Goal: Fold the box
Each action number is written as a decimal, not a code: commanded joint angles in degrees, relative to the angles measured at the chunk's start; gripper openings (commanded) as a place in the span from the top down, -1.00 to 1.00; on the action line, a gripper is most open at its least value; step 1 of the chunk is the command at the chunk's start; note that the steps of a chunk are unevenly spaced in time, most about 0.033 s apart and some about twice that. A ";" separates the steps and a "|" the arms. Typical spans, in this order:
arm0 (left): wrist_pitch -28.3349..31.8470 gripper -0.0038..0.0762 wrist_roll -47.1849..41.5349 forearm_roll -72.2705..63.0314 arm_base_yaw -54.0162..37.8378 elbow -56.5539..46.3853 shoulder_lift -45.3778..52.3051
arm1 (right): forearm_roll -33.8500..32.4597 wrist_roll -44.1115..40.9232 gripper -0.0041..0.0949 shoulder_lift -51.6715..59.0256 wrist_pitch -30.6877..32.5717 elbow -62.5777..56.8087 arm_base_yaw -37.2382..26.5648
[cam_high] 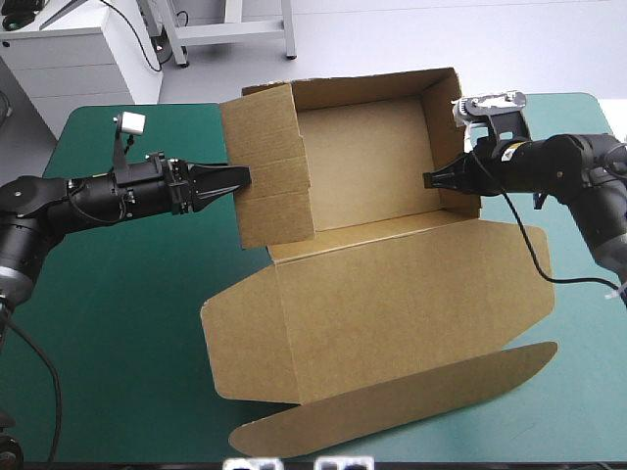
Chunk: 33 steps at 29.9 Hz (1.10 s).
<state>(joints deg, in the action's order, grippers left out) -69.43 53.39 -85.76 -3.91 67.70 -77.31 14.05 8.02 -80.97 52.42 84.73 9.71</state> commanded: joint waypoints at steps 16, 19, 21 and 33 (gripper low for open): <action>6.97 -0.57 -8.81 8.69 6.74 8.06 1.33 | 1.66 -2.97 0.94 1.88 -5.63 1.62 0.14; 10.09 -0.55 -15.79 16.80 8.59 12.38 1.33 | 1.56 -3.66 0.93 1.88 -5.73 1.62 0.28; 11.53 -0.51 -20.45 23.72 10.19 15.22 1.24 | 0.37 -4.53 0.93 1.88 -5.94 1.62 1.22; 15.26 -0.40 -41.67 55.12 19.57 21.32 0.70 | -8.21 -13.96 0.93 -1.54 -8.93 4.09 9.48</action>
<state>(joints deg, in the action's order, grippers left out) -56.53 17.53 -35.67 13.94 87.14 -77.45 4.88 -4.52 -83.74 47.80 85.42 18.42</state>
